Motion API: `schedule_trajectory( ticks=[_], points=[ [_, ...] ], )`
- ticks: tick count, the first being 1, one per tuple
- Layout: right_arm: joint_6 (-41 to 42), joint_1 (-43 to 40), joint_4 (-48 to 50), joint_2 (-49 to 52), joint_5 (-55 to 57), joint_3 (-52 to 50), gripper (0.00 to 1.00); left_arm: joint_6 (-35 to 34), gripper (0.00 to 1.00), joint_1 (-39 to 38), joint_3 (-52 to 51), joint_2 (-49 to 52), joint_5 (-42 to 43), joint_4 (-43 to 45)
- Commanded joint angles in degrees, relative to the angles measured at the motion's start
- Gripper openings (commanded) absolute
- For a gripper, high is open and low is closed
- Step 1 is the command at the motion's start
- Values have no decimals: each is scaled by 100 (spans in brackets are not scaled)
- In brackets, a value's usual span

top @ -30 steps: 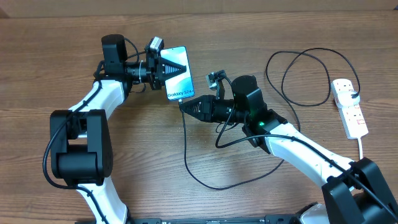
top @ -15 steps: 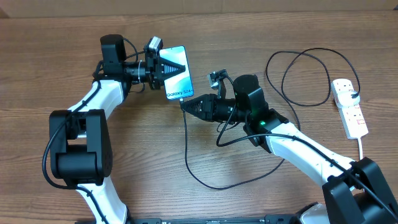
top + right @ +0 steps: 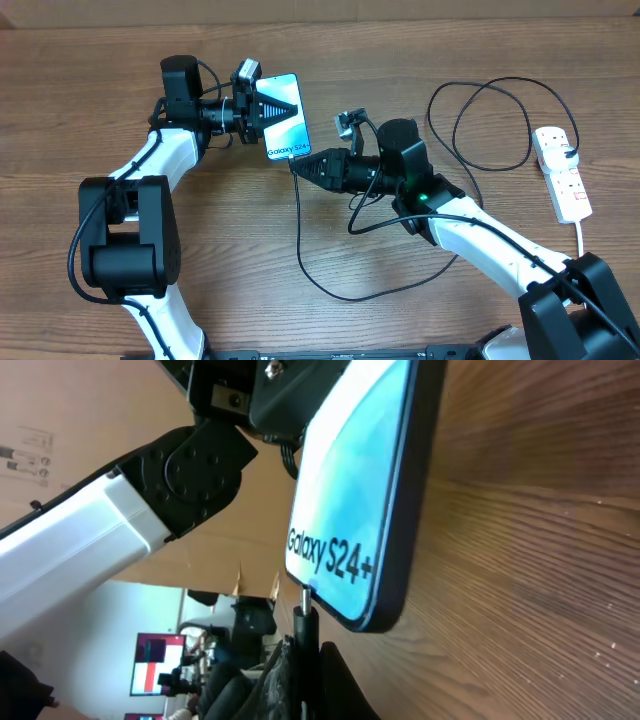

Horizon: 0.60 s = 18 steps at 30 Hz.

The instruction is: Plug charger to phone and switch on socket

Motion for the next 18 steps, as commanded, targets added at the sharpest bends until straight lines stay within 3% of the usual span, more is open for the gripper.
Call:
schedule_trajectory(
  ticks=[1,10,18],
  points=[
    [39,2,-66,4,28,4,4,72,4,17,44,-26,216,37],
    [13,24,-411,4,-48,4,4,72,4,17,44,-26,216,37],
    [42,24,13,4,-304,4,4,76,4,17,44,-26,214,39]
  ],
)
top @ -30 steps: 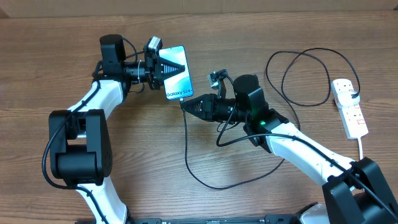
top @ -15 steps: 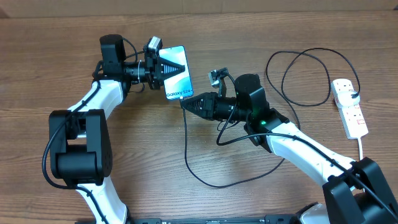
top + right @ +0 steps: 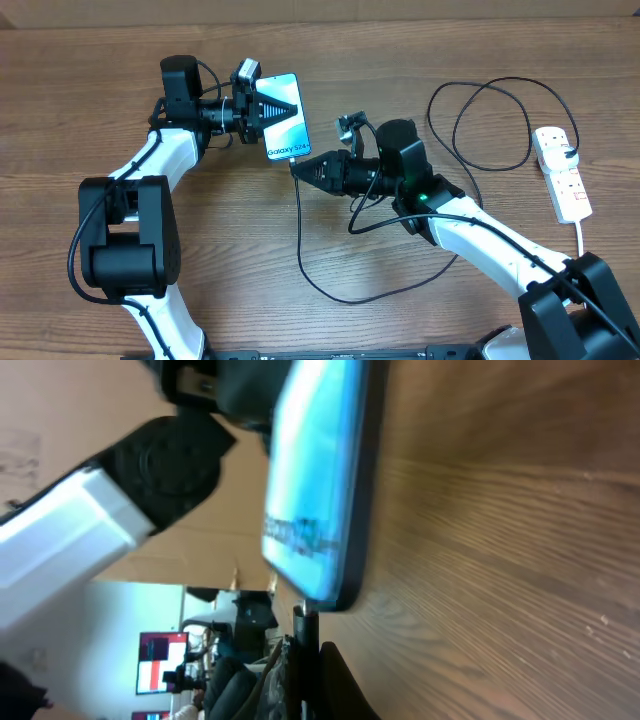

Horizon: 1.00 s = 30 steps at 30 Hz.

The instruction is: Plug charger to phone and switch on socket

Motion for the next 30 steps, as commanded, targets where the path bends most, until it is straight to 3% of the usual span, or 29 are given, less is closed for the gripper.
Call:
schedule_trajectory(
  ticks=[1,30],
  points=[
    [9,20,179,0,-291,7,4,37,4,17,44,-26,210,26],
    [4,52,-81,0,26,4,4,31,4,15,44,-26,214,22]
  ],
)
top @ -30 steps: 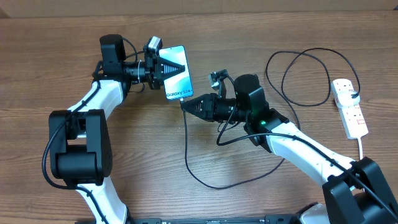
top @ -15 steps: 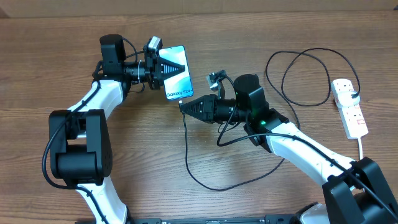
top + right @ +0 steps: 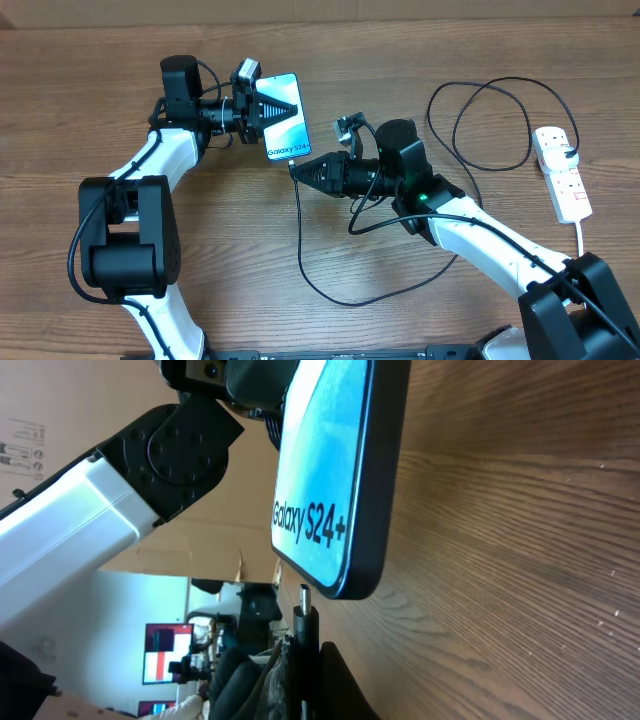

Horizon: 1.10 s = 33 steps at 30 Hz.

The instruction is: Plug charger to phone and switch on socket

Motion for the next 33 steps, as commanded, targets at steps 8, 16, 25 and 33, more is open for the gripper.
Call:
schedule_trajectory(
  ticks=[8,16,25,33],
  points=[
    [9,48,39,2,170,4,4,31,4,9,44,-26,216,24],
    [59,48,81,2,210,4,4,31,4,-17,44,-26,212,24],
    [118,48,81,0,216,4,4,33,4,-22,44,-26,168,24],
    [330,48,111,2,437,4,4,33,5,-61,44,-26,105,28]
  ],
)
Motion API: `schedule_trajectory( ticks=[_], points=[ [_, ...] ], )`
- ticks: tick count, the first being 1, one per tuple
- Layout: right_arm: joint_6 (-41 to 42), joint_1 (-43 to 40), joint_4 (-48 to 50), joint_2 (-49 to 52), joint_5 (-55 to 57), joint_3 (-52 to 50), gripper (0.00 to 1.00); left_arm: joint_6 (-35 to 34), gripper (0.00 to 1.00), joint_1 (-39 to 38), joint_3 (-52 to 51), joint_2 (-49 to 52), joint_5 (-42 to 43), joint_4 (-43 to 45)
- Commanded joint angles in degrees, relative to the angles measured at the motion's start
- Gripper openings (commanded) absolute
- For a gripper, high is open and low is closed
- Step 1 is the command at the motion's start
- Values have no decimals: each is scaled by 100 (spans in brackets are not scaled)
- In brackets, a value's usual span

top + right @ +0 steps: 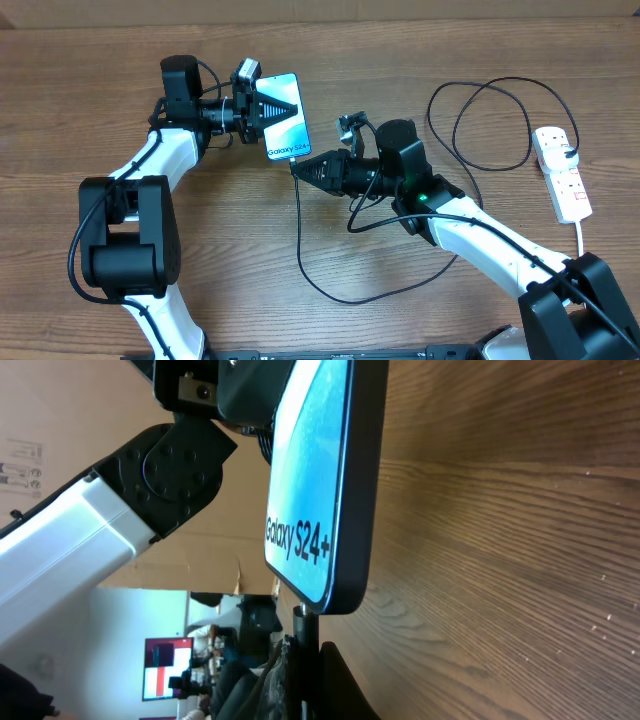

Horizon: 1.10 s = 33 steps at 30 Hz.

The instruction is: Plug charger to phone and switch on socket

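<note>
The phone (pixel 283 120), its blue screen marked "Galaxy S24+", is held off the table by my left gripper (pixel 262 112), which is shut on its upper end. My right gripper (pixel 305 167) is shut on the black charger plug (pixel 304 628). In the right wrist view the plug's tip meets the phone's (pixel 320 490) bottom edge; the metal tip no longer shows. The black cable (pixel 320 270) loops over the table to the white socket strip (pixel 561 173) at the far right. The strip's switch state cannot be made out.
A wooden table (pixel 230 280) carries everything. The cable's slack lies in a loop in front of the right arm and in a second loop (pixel 490 125) at the back right near the socket strip. Cardboard boxes (pixel 60 450) stand beyond the table.
The plug's metal tip stood just short of the phone's bottom edge; now it is hidden against that edge, and the phone sits more edge-on in the right wrist view. The overhead view hardly differs.
All along my left gripper held the phone and my right gripper held the plug just below its bottom edge. The plug's tip stood slightly to the screen side, then blurred near the edge, then just short of it, and now rests against it.
</note>
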Motion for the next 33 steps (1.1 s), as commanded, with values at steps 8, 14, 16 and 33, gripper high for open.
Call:
schedule_trajectory(
  ticks=[8,14,16,33],
  points=[
    [284,28,313,2,234,4,4,35,4,-52,44,-26,129,50],
    [431,28,278,2,356,4,4,35,4,-52,44,-26,133,50],
    [428,28,168,2,348,4,4,35,4,-52,44,-26,133,50],
    [428,33,-44,0,35,4,4,59,4,-52,44,-26,74,50]
  ],
)
